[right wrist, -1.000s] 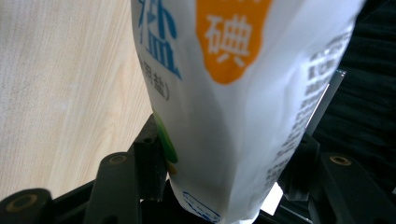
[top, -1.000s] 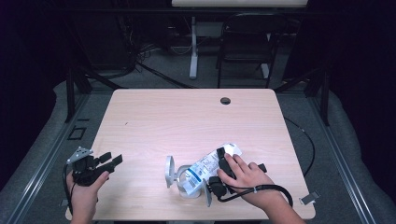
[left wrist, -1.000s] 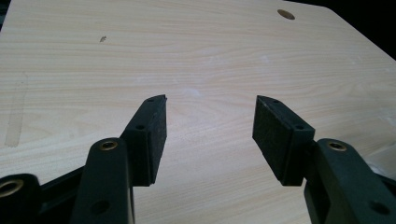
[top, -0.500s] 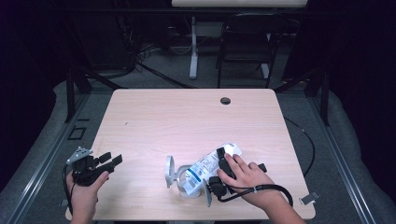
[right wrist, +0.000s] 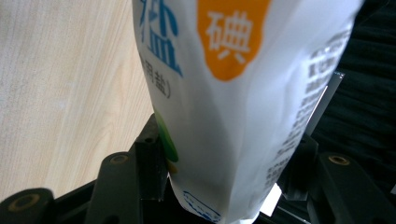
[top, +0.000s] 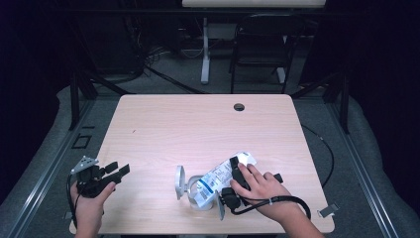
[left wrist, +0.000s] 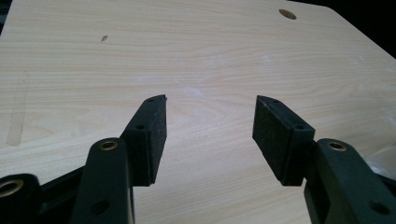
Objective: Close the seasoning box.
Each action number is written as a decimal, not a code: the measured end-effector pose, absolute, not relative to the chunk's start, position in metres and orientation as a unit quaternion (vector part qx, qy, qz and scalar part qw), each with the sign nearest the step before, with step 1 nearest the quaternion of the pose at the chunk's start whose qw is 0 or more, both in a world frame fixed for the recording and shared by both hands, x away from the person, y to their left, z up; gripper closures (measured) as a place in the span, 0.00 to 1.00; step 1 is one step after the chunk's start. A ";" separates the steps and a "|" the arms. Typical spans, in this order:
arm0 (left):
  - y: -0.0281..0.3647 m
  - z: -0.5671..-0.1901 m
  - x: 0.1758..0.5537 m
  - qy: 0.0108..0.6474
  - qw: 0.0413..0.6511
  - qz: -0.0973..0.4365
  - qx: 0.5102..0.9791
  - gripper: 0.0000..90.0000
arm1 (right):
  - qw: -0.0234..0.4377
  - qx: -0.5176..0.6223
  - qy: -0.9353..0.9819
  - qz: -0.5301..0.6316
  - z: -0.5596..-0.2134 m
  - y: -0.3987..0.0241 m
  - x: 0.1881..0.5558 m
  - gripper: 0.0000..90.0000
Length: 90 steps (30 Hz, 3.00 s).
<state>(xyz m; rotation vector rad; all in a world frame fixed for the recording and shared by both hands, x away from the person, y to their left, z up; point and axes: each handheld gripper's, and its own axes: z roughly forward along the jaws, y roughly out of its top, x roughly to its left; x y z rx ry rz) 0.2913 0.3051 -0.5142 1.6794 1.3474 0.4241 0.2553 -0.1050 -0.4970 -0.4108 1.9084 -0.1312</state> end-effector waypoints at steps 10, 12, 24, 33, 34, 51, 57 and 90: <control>0.306 -0.514 0.291 0.547 0.456 0.172 0.681 0.50 | 0.559 -0.177 0.808 -0.057 -0.496 -0.105 0.255 0.51; 0.306 -0.514 0.291 0.548 0.456 0.172 0.680 0.50 | 0.560 -0.177 0.808 -0.057 -0.496 -0.105 0.255 0.51; 0.306 -0.514 0.291 0.549 0.454 0.171 0.681 0.50 | 0.562 -0.180 0.805 -0.062 -0.495 -0.105 0.255 0.52; 0.306 -0.514 0.291 0.550 0.455 0.173 0.679 0.50 | 0.560 -0.179 0.807 -0.059 -0.496 -0.105 0.255 0.52; 0.306 -0.514 0.291 0.550 0.455 0.173 0.679 0.50 | 0.560 -0.179 0.807 -0.059 -0.496 -0.105 0.255 0.52; 0.307 -0.516 0.292 0.551 0.456 0.174 0.676 0.50 | 0.560 -0.184 0.806 -0.063 -0.494 -0.105 0.255 0.52; 0.307 -0.516 0.292 0.551 0.456 0.173 0.678 0.50 | 0.559 -0.184 0.806 -0.061 -0.494 -0.105 0.255 0.52; 0.308 -0.516 0.292 0.554 0.454 0.171 0.677 0.50 | 0.561 -0.191 0.802 -0.067 -0.493 -0.104 0.255 0.53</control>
